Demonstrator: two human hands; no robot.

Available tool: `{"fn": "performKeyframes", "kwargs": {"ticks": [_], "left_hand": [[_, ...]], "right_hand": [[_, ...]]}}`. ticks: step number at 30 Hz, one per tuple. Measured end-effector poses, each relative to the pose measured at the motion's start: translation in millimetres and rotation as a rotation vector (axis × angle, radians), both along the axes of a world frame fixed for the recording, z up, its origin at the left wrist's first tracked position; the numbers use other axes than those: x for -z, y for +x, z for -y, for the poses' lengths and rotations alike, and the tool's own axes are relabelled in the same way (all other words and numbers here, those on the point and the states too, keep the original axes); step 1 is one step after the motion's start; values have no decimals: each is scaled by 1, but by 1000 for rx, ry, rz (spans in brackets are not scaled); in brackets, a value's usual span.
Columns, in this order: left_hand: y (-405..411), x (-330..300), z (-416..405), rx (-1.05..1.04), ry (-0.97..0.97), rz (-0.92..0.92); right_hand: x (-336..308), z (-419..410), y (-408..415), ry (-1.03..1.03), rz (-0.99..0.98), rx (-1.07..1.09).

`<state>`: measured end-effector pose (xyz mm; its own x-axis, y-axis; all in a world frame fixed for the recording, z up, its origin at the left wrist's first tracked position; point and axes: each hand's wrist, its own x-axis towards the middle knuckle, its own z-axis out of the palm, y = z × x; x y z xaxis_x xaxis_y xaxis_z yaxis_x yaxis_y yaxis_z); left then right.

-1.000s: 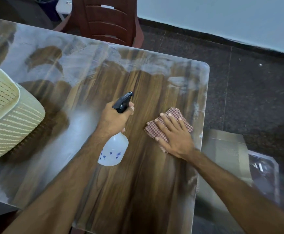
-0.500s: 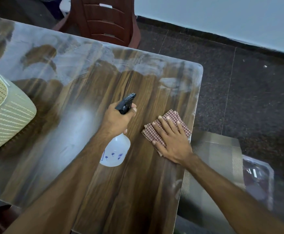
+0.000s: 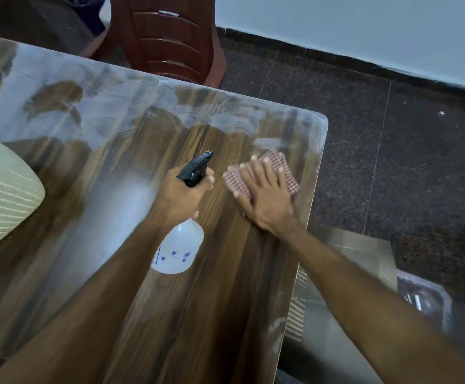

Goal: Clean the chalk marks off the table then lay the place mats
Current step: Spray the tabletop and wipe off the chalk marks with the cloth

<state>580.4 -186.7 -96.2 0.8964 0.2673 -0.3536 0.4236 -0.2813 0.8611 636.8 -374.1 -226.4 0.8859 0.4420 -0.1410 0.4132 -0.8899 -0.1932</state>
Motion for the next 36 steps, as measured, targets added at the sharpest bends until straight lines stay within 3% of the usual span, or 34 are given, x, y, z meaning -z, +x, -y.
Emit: {"fn": "performKeyframes", "kwargs": {"ticks": [5,10,13,17,23,26,31,36], "left_hand": [[9,0,-4,-26,-6,-2],[11,8,-14,-28,23,-18],[12,13,-20,-27,44,-14],[17,16,-25,-45,35,-6],[30,13,-33,-37,49,4],[32,15,-40,-41,43,7],[37,23,-48,-40,35,6],[48,26,-60,-50,35,27]], "right_hand": [[5,26,-18,2,-10,-21],[4,61,84,-3,11,316],[5,47,130,-1,38,371],[4,-4,132,-9,15,246],[5,-20,48,14,0,-102],[8,22,61,-30,29,46],[5,43,153,7,52,418],[6,-26,183,-3,16,315]]}}
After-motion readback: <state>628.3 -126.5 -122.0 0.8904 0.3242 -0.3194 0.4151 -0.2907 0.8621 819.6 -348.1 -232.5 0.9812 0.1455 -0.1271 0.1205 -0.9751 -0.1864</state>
